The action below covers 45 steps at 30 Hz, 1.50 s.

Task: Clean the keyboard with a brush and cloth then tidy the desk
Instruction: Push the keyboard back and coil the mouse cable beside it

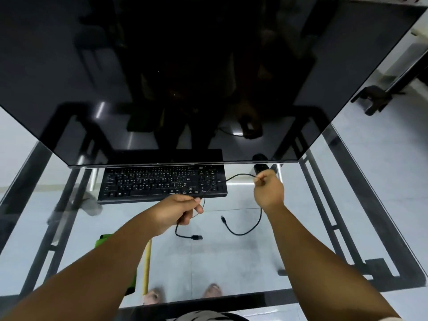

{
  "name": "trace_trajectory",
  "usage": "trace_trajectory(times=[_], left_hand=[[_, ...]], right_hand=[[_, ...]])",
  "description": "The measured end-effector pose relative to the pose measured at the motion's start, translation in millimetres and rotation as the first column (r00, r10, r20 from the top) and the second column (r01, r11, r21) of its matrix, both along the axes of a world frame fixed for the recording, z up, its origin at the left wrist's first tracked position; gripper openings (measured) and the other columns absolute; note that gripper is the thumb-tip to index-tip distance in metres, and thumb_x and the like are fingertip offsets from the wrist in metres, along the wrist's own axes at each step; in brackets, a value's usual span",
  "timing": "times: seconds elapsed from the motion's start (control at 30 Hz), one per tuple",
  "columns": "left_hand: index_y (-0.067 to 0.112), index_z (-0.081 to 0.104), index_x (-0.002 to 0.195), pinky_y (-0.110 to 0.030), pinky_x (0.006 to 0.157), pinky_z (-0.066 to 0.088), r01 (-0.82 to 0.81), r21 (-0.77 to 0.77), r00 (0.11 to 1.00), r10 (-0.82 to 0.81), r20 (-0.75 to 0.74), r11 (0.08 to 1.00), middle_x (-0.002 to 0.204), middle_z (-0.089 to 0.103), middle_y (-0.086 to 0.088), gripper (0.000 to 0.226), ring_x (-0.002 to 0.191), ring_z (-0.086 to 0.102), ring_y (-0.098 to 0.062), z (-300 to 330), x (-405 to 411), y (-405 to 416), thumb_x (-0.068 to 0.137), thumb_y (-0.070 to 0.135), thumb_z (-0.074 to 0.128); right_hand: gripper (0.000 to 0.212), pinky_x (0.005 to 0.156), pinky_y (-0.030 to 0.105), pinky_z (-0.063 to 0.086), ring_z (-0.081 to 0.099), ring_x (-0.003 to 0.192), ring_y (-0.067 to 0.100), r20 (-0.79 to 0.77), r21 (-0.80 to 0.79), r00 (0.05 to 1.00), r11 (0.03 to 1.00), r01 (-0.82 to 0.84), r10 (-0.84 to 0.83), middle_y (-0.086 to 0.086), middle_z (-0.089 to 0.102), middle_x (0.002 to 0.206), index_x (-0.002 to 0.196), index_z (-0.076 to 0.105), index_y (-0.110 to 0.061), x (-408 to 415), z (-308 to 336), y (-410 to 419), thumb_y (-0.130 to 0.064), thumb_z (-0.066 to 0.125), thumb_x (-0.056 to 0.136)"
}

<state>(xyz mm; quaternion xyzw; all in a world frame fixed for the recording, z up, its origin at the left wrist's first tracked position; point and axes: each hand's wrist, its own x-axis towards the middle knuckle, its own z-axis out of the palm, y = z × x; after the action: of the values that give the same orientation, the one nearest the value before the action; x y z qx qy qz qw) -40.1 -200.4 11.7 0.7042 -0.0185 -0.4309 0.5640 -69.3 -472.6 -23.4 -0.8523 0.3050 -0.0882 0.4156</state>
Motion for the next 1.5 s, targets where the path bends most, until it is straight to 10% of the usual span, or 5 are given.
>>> trace_trajectory(times=[0.5,0.93,1.23,1.37,1.5], left_hand=[[0.012,0.066,0.114,-0.022,0.048,0.022,0.079,-0.066,0.992,-0.071,0.106,0.995,0.065,0.053,-0.001,0.031,0.049,0.033,-0.011,48,22,31,0.104,0.016,0.037],[0.011,0.062,0.084,-0.026,0.051,0.042,-0.139,-0.412,0.977,0.056,-0.208,0.900,0.058,0.059,-0.007,0.026,0.055,0.051,-0.019,67,32,45,0.097,0.027,0.045],[0.013,0.057,0.095,-0.020,0.056,0.040,-0.832,-0.413,0.553,0.609,-0.568,0.371,0.061,0.055,0.004,0.025,0.049,0.047,-0.008,65,43,41,0.104,0.025,0.037],[0.004,0.052,0.103,-0.034,0.084,0.058,-0.941,-0.337,0.241,0.763,-0.599,0.032,0.109,0.068,-0.019,0.018,0.091,0.071,-0.026,66,48,33,0.104,0.012,0.035],[0.008,0.051,0.105,-0.022,0.074,0.054,-0.864,-0.384,0.399,0.908,-0.131,0.324,0.108,0.071,-0.008,0.015,0.104,0.067,-0.026,52,44,27,0.104,0.014,0.037]], right_hand=[[0.055,0.102,0.026,0.039,0.045,0.121,0.009,0.000,0.075,0.932,0.930,-0.361,0.362,-0.014,0.053,0.127,0.127,0.055,-0.031,6,16,49,-0.014,0.075,0.079],[0.014,0.069,0.022,0.052,0.066,0.078,0.021,0.062,0.195,0.926,0.905,-0.378,0.373,0.002,0.072,0.090,0.084,0.071,-0.025,22,32,79,-0.019,0.062,0.093],[0.020,0.051,0.010,0.038,0.049,0.053,-0.002,-0.184,0.304,0.770,0.781,-0.546,0.610,-0.008,0.056,0.063,0.103,0.076,-0.030,5,47,81,-0.035,0.058,0.096],[0.020,0.082,0.022,0.047,0.048,0.064,0.006,-0.281,0.341,0.603,0.665,-0.664,0.747,-0.011,0.052,0.060,0.099,0.076,-0.038,5,70,83,-0.045,0.059,0.093],[0.019,0.074,0.023,0.042,0.040,0.064,0.011,-0.241,0.403,0.480,0.536,-0.741,0.844,-0.010,0.053,0.063,0.105,0.076,-0.029,6,109,85,-0.035,0.062,0.094]])
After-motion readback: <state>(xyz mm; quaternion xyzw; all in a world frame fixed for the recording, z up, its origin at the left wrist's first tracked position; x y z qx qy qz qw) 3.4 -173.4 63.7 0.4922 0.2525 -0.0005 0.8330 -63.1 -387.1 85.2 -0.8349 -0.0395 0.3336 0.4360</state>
